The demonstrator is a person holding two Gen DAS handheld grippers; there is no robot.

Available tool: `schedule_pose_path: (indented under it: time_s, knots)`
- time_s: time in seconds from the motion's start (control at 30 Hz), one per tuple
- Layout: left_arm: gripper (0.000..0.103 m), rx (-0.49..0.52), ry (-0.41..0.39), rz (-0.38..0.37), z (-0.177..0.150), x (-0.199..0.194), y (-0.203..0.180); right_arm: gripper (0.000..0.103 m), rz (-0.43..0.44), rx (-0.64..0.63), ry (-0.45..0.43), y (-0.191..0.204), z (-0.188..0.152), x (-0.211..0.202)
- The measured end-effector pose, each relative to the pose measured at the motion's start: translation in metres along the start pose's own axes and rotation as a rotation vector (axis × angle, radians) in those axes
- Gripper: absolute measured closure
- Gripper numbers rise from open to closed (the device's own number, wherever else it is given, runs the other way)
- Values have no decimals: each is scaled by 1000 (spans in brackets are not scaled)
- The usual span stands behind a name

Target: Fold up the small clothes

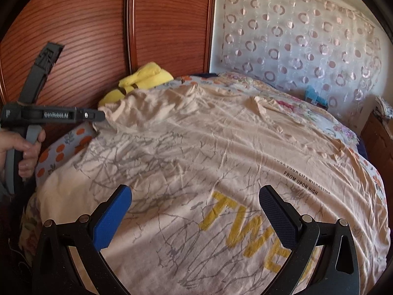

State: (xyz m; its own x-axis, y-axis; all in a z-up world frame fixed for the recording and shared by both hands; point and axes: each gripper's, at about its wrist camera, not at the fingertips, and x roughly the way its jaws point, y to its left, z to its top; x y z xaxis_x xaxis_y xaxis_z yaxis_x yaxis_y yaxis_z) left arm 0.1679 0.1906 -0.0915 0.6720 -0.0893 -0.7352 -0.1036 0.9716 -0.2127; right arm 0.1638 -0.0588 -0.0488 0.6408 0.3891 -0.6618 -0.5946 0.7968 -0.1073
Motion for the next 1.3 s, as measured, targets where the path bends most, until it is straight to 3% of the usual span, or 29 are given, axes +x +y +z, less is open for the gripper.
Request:
schedule_pose_path:
  time_s: [0.17,0.33,0.5,0.63,0.8,0.93,1.03,1.07,1.1,1.2,1.27,1.3]
  knots:
    - [63,-25,20,-18,3,7,0,0,10,1,74,0,1,18]
    - [66,-6,40,-7,3,11,-5,0,4,3,140,1,0,30]
    - [91,3,37,4,9,12,-9,0,5,24,140,-4,1,32]
    - [93,57,-20,-49,22,-9,-36,0,-2,56,124,-9,-1,30]
    - [93,145,-36,-177,43,-30,-89,0,-65,196,2,-33,-6,6]
    - [93,277,-11,-210,43,-37,-137,0,-73,295,-31,-53,-18,-5]
    - [93,313,-2,-204,42,-39,-148,0,-72,334,-36,-63,-25,-9]
    - [85,323,-8,-194,41,-41,-150,0,-72,339,-37,-64,-27,-11]
    - [70,331,-16,-184,42,-43,-148,0,-72,340,-39,-65,-28,-13]
    - [38,324,-42,-184,43,-50,-143,0,-73,334,-47,-63,-28,-18]
    - [27,306,-52,-191,46,-55,-133,0,-72,325,-52,-61,-27,-19]
    - [27,299,-60,-182,48,-57,-128,0,-71,319,-53,-57,-24,-19]
